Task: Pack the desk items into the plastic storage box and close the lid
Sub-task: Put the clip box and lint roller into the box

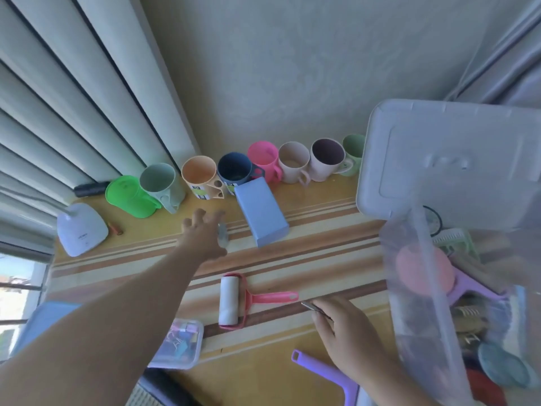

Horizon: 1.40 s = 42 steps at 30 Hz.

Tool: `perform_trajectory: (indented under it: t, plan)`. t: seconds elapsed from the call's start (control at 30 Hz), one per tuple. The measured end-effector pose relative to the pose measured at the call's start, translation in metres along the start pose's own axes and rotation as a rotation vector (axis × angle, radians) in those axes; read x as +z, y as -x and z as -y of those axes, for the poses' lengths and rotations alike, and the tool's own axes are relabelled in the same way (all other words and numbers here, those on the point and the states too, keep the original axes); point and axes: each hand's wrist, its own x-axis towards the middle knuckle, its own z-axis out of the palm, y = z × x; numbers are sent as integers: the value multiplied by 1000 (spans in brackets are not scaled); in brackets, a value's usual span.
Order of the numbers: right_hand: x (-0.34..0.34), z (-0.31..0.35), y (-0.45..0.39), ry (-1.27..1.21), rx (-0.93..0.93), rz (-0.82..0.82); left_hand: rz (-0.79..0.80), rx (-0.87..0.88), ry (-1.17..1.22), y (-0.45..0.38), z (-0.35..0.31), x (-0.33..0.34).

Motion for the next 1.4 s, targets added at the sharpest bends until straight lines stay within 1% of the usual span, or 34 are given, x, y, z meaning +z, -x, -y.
perform_trajectory:
  t: [0.13, 0.23, 0.33, 0.43, 0.5, 0.53, 0.6, 0.63, 0.7, 0.73, 0.8, 0.9, 0.97, 1.0, 1.07, 1.13, 1.2, 1.27, 1.3, 1.4]
  plan:
    - [-25, 13, 6, -21, -74, -141, -68, -40, 38, 13, 11, 15]
    - [-59, 31, 11, -36, -222, -198, -74, -90, 74, 40, 24, 22]
    - [-104, 35, 16, -39, -342, -272, -105, -113, 98, 74, 29, 13]
    - [-157, 10, 18, -36, -348, -400, -126, -109, 108, 111, 9, -9]
    - [-188, -25, 21, -5, -299, -447, -169, -46, 88, 139, -26, -25]
    - [-202, -48, 23, 17, -246, -446, -200, 1, 85, 154, -51, -33]
    - [-223, -100, 26, 69, -85, -374, -235, 122, 100, 185, -112, -46]
    - [-232, -128, 29, 108, 7, -299, -236, 189, 111, 200, -145, -50]
    - [-243, -180, 38, 236, 171, -86, -232, 318, 137, 221, -216, -54]
    - [-243, -201, 44, 307, 215, 15, -225, 378, 152, 228, -250, -53]
    - [-234, -231, 57, 393, 239, 134, -190, 491, 198, 236, -313, -47]
    - [-213, -250, 69, 437, 225, 206, -77, 606, 340, 234, -386, -30]
    - [-201, -250, 74, 458, 211, 238, -10, 604, 424, 227, -418, -14]
    - [-198, -250, 76, 449, 202, 235, 3, 589, 429, 223, -428, -5]
    - [-198, -251, 78, 379, 186, 192, -16, 556, 329, 215, -441, 12]
    - [-207, -253, 78, 258, 172, 117, -60, 518, 117, 210, -445, 28]
    - [-218, -253, 79, 138, 139, 52, -63, 493, -117, 209, -446, 46]
    - [-229, -253, 82, 32, 102, -3, -10, 430, -300, 211, -446, 67]
    - [-233, -254, 84, 6, 87, -8, 27, 385, -356, 213, -445, 76]
    - [-241, -259, 91, 3, 63, 20, 140, 290, -440, 218, -444, 99]
